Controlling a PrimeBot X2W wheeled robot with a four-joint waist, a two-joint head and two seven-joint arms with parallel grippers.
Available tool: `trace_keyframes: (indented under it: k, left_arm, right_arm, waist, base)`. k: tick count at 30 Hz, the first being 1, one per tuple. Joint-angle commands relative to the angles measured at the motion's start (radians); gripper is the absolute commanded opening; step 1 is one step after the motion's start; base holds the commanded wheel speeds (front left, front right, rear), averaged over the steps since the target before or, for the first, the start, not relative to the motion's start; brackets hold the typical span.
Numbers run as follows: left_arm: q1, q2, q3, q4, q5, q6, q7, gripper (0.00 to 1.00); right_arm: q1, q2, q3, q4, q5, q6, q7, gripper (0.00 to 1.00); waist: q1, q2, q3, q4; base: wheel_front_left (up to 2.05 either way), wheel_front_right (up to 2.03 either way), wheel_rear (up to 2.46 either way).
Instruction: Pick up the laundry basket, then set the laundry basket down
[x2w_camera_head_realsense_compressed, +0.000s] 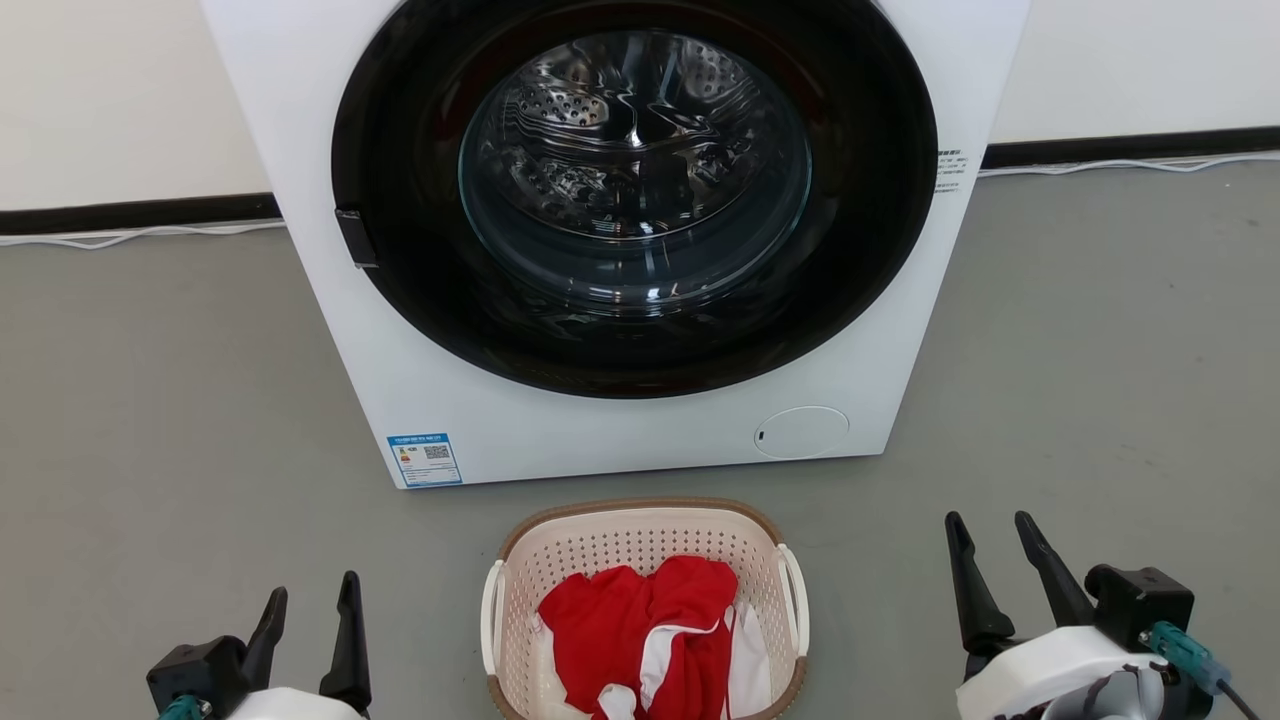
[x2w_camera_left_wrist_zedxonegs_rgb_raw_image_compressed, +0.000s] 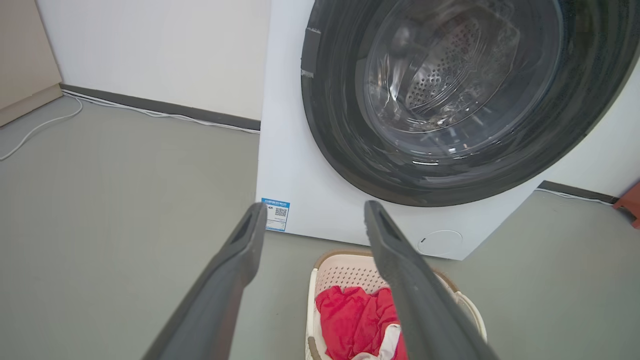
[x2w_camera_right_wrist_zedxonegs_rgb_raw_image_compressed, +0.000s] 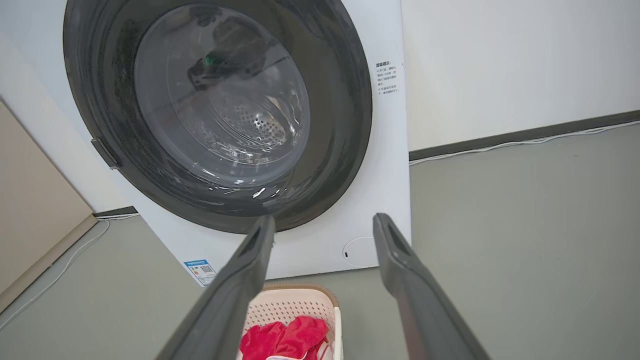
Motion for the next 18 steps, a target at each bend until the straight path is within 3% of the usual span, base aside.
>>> trace_keyframes:
  k: [1,18]
  left_arm:
    - [-0.027,0.011,0.031,-0.02,0.035,-0.001,-0.015,1.0]
    - [-0.031,0.012,0.056,0.005,0.21,-0.011,-0.057,1.0]
  right_arm:
    - [-0.026,-0.002,0.016,-0.015,-0.033,0.006,-0.022,1.0]
    - [-0.032,0.006,0.013,0.007,-0.205,0.007,-0.064,1.0]
  waist:
    - [0.0,0.0,0.0,0.0]
    - [0.0,0.0,0.002,-0.01]
  base:
    - [0.0,0.0,0.0]
    - [0.0,0.0,0.0]
